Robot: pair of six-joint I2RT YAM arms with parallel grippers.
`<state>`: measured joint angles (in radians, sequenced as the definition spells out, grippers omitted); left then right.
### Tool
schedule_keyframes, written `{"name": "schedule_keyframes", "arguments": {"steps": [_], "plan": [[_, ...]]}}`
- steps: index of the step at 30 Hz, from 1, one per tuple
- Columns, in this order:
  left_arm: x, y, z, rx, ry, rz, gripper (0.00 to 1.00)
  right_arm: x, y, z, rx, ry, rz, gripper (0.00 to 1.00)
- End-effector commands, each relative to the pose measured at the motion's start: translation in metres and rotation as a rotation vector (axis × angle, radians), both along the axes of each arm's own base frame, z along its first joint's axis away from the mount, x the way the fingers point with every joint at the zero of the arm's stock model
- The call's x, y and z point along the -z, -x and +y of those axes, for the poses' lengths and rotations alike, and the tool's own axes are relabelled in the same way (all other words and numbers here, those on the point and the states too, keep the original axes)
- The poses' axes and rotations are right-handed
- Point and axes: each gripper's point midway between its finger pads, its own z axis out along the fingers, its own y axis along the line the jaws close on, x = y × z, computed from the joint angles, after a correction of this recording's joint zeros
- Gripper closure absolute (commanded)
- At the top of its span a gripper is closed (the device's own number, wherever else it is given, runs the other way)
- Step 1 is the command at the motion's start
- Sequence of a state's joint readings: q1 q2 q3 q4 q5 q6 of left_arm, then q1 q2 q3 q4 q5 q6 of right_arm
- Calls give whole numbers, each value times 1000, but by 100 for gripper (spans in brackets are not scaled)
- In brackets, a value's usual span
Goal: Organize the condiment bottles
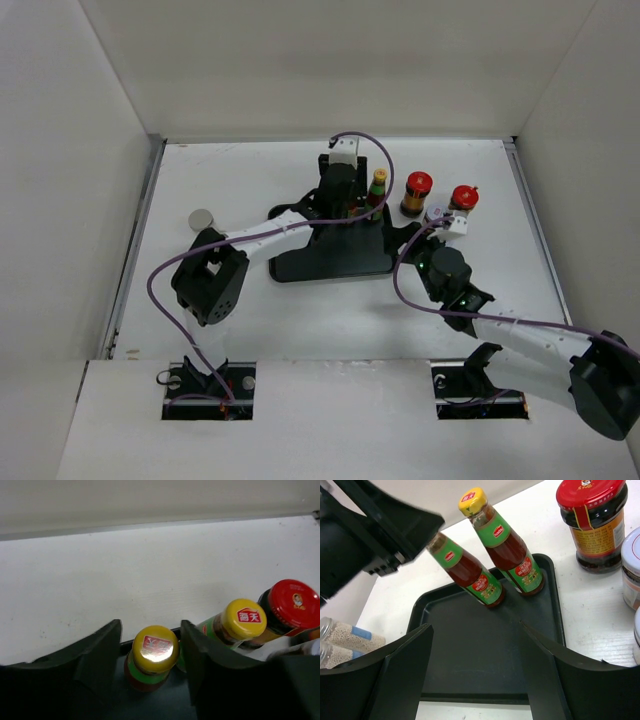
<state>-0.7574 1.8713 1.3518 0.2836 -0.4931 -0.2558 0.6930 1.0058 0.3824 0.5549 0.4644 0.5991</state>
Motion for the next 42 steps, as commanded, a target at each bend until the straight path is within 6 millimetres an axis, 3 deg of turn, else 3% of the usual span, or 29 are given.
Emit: {"name": "schedule_keyframes", "arguments": {"steps": [1, 5, 8, 10, 13, 16, 23, 26, 28, 32, 42], "plan": [[-74, -1, 0, -18, 166, -163, 44, -19, -5, 0, 12, -56, -52, 25], [-79, 6, 5, -31, 165, -171, 21, -22, -4, 0, 9, -61, -59, 25], [-89, 14, 16, -47, 154, -190, 15, -21, -4, 0, 9, -58, -52, 25], [-97, 20, 35, -84, 161, -202, 15, -22, -4, 1, 7, -59, -59, 25], [-101, 36, 73, -160, 165, -200, 16, -19, -5, -1, 12, -58, -48, 25], [-91, 65, 118, -268, 200, -157, 19, -20, -5, 1, 3, -64, -52, 25], [-34, 137, 226, -503, 144, 64, 19, -12, -7, 10, -27, -58, -26, 24], [-11, 158, 271, -609, 156, 131, 19, -11, -7, 15, -47, -53, -17, 23], [-1, 165, 292, -642, 167, 160, 19, -9, -8, 17, -51, -52, -13, 22], [14, 166, 314, -677, 160, 184, 22, -6, -11, 22, -62, -33, -3, 21], [34, 154, 312, -665, 121, 219, 24, -1, -13, 30, -87, -10, 12, 21]]}}
